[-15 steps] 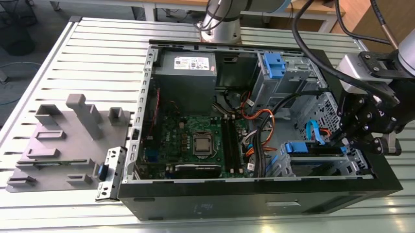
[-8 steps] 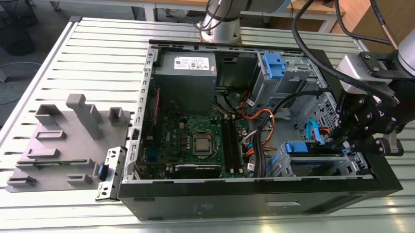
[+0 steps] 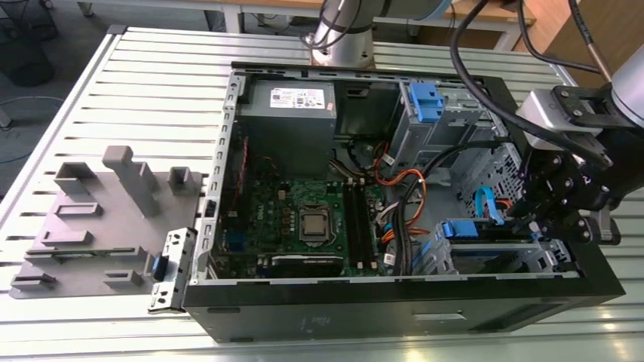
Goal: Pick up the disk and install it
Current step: 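Insert the second disk wire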
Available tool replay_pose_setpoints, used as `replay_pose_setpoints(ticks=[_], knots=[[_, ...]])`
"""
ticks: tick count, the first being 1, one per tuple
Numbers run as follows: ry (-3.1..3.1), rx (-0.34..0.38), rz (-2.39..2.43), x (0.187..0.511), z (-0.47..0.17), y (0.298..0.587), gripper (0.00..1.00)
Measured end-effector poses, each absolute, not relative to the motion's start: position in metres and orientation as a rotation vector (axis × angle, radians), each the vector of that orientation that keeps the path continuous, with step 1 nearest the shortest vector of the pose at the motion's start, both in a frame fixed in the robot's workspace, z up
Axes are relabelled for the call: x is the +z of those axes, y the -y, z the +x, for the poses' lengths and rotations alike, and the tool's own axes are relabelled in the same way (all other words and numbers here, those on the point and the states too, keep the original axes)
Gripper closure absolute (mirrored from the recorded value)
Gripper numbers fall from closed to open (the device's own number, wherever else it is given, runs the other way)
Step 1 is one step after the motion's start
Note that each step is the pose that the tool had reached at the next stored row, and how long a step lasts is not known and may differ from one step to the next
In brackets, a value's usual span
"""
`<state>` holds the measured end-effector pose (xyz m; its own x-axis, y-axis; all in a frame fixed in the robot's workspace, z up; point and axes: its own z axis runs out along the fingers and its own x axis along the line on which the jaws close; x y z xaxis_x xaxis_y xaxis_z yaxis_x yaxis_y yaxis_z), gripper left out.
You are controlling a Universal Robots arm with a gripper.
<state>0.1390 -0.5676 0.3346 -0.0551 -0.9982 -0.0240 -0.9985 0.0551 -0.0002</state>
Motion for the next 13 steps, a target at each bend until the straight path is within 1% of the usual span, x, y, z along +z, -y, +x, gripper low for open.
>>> replay_pose_setpoints(ticks=[13], knots=[[-2.272, 0.033, -2.150, 0.3333, 0.1436, 0.5669, 0.71]])
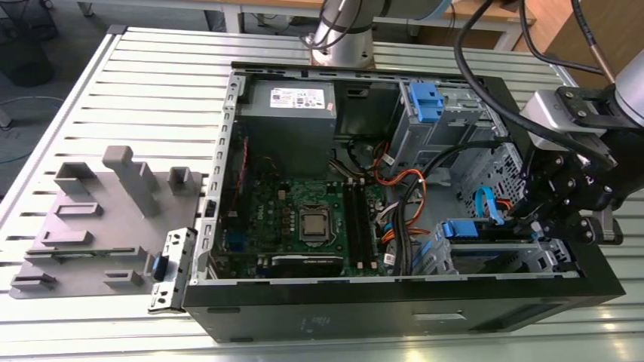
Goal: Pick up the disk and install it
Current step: 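Insert the second disk wire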
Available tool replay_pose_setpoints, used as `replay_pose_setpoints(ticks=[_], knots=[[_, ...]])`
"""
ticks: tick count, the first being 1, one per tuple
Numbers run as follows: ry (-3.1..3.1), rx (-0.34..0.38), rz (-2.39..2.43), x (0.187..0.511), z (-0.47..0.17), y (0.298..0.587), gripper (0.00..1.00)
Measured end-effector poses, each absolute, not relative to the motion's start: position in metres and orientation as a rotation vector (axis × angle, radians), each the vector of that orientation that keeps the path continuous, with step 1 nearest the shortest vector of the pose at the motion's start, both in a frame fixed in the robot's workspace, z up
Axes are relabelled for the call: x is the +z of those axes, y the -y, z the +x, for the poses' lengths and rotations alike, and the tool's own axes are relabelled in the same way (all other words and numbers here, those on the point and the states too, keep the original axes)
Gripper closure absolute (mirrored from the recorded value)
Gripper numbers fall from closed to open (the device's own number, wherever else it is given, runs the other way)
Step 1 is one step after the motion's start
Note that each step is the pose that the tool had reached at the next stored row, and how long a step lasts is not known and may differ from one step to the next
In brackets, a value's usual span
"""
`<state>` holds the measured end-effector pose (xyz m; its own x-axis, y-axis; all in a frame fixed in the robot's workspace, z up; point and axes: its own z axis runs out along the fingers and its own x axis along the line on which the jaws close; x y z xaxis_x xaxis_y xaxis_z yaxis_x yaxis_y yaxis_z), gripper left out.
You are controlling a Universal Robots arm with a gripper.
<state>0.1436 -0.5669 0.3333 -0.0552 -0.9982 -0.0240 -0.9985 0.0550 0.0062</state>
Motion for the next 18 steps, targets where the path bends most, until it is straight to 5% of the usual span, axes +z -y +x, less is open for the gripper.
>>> replay_pose_setpoints(ticks=[5, 8, 18], knots=[[-2.273, 0.035, -2.151, 0.3333, 0.1436, 0.5669, 0.72], [-2.274, 0.036, -2.152, 0.3334, 0.1436, 0.5669, 0.83], [-2.273, 0.039, -2.151, 0.3366, 0.1437, 0.5668, 0.83]])
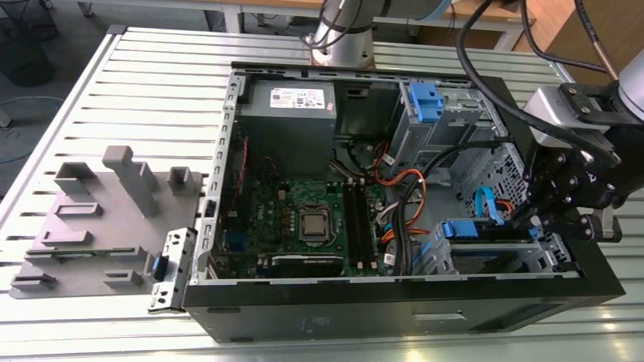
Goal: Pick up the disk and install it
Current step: 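Insert the second disk wire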
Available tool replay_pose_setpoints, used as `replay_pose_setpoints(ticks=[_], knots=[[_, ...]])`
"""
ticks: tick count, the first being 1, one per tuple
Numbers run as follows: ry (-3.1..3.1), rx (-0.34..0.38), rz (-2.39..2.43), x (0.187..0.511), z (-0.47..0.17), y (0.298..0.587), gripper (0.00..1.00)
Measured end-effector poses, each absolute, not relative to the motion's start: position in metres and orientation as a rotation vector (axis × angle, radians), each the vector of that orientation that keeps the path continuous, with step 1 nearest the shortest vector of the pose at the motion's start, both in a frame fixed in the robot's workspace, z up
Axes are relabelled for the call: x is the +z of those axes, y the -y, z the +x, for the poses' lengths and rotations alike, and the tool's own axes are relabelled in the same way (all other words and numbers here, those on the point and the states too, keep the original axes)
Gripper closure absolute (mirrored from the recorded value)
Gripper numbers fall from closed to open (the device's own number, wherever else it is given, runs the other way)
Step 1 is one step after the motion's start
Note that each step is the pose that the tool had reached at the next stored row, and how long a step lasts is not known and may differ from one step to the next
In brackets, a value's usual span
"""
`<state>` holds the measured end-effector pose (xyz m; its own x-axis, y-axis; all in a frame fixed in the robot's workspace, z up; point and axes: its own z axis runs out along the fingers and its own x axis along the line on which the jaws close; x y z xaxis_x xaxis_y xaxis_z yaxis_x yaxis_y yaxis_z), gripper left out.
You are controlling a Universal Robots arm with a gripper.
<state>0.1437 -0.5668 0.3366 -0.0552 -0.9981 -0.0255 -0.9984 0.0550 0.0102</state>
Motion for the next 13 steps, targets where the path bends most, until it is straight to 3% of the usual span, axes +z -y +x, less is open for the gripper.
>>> replay_pose_setpoints(ticks=[13], knots=[[-2.270, 0.036, -2.148, 0.3365, 0.1384, 0.5645, 0.83]])
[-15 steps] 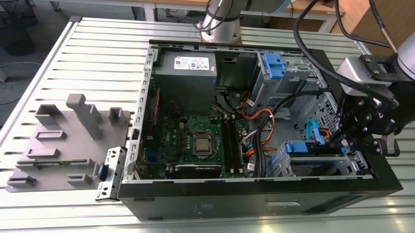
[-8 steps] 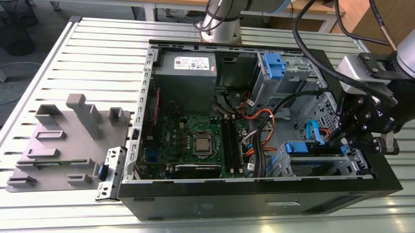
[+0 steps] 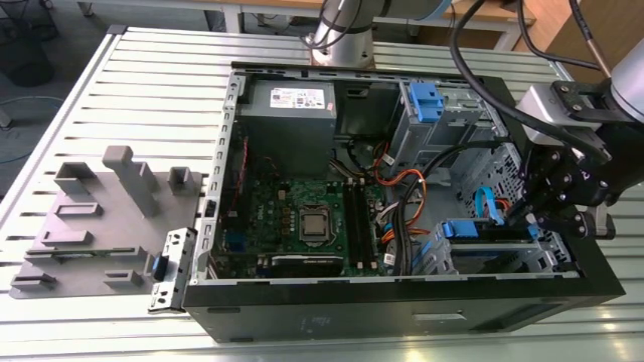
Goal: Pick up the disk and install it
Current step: 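Insert the second disk wire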
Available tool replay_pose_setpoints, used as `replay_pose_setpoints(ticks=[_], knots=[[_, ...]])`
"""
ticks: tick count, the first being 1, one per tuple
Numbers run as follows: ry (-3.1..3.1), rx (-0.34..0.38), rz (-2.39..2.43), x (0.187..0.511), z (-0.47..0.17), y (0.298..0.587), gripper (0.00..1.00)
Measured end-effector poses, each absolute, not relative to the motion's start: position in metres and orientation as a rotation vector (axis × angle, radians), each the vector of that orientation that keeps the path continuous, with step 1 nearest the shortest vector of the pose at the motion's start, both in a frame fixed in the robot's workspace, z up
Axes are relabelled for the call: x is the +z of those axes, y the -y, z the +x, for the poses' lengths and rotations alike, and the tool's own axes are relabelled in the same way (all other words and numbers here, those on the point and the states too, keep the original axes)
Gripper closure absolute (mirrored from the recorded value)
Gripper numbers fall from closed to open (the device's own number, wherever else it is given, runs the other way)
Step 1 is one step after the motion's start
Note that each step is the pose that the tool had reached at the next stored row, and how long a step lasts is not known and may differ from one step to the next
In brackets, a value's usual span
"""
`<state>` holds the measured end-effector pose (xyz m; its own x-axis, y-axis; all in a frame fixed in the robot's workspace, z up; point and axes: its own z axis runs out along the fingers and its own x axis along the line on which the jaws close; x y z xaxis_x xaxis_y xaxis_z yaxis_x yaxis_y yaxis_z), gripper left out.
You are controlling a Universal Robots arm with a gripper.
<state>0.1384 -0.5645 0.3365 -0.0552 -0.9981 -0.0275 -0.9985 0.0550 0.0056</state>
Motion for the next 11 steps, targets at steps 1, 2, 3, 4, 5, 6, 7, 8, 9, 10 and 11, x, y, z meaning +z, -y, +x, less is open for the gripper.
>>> replay_pose_setpoints(ticks=[1, 2, 3, 4, 5, 6, 7, 8, 9, 10, 11], knots=[[-2.270, 0.036, -2.148, 0.3365, 0.1379, 0.5645, 0.83], [-2.270, 0.036, -2.148, 0.3365, 0.1376, 0.5645, 0.83], [-2.270, 0.036, -2.148, 0.3365, 0.1373, 0.5645, 0.83], [-2.270, 0.036, -2.148, 0.3364, 0.1369, 0.5644, 0.83], [-2.270, 0.036, -2.148, 0.3364, 0.1367, 0.5644, 0.83], [-2.270, 0.036, -2.148, 0.3364, 0.1367, 0.5644, 0.83], [-2.270, 0.036, -2.148, 0.3364, 0.1366, 0.5644, 0.83], [-2.270, 0.036, -2.148, 0.3365, 0.1364, 0.5644, 0.83], [-2.270, 0.036, -2.148, 0.3365, 0.1363, 0.5644, 0.83], [-2.270, 0.036, -2.148, 0.3364, 0.1360, 0.5644, 0.83], [-2.270, 0.036, -2.148, 0.3364, 0.1357, 0.5644, 0.83]])
